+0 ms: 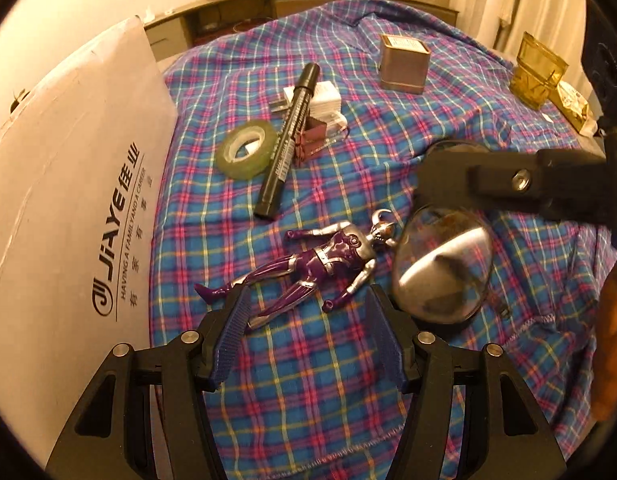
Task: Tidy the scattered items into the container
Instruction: 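Move both tools back over the cloth toward the figure and glasses, then grasp the purple action figure with the left tool while the right tool grasps the black glasses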
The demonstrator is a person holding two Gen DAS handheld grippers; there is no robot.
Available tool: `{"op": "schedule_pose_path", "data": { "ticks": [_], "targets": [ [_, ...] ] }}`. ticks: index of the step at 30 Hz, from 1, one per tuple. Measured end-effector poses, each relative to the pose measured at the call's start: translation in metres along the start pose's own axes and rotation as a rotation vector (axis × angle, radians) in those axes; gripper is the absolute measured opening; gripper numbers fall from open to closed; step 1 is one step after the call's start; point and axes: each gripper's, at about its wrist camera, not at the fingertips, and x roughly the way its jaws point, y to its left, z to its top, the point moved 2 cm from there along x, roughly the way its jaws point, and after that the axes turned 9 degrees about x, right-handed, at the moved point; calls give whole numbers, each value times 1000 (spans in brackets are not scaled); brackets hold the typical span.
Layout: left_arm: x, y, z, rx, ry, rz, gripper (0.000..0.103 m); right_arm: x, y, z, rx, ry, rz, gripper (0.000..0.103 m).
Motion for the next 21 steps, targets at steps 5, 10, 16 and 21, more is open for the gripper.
{"op": "schedule_pose_path", "data": {
  "ticks": [5,10,16,21],
  "targets": [
    [2,-1,3,19,-23,-6,42,9,22,-5,-168,-71,-146,29],
    [-7,2,0,4,-32,-61,28,5,18,-11,-121,-42,-65,10],
    [-12,3,-1,6,-41,-75,11,-3,16,-17,-113,-15,-14,9],
    [-8,-5,2,18,-57,-80,18,3,5,-11,-31,2,11,22]
  ]
}}
